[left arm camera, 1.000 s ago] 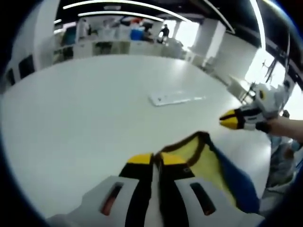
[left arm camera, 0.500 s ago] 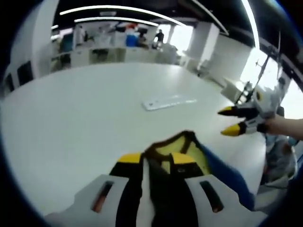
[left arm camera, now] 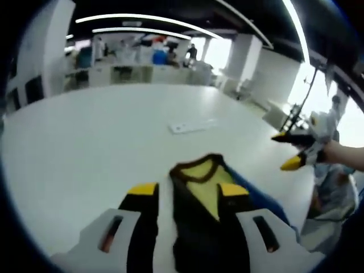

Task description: Fold the garment on the visible template until the final outline fits inside the template.

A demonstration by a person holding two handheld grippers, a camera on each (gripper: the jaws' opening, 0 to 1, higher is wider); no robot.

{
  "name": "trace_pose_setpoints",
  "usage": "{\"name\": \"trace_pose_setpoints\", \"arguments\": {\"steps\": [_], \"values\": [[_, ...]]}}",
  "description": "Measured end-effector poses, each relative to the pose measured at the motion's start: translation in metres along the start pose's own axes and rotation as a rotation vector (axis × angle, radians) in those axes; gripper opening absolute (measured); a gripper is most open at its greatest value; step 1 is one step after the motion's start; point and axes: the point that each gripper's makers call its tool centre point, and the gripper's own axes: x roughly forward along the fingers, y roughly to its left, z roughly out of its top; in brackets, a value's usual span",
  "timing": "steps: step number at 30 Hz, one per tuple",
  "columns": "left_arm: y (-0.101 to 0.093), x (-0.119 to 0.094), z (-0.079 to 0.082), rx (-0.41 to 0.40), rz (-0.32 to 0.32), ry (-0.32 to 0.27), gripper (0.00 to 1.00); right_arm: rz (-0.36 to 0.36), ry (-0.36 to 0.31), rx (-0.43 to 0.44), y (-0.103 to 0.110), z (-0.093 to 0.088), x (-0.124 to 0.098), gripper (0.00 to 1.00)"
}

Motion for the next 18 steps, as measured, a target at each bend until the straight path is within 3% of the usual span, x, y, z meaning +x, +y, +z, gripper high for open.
{"name": "trace_pose_setpoints", "arguments": {"steps": [13, 18], "values": [[-0.032, -0.06, -0.016, 0.014, -0.031, -0.071, 0.54, -0.012, -0.08, 0.066, 0.022, -0.004, -0.07, 0.9], [-0.045, -0.083, -0.021, 0.037, -0.048, -0.069, 0.62, -0.011, -0.093, 0.072, 0.032, -0.01, -0.092, 0.93]]}}
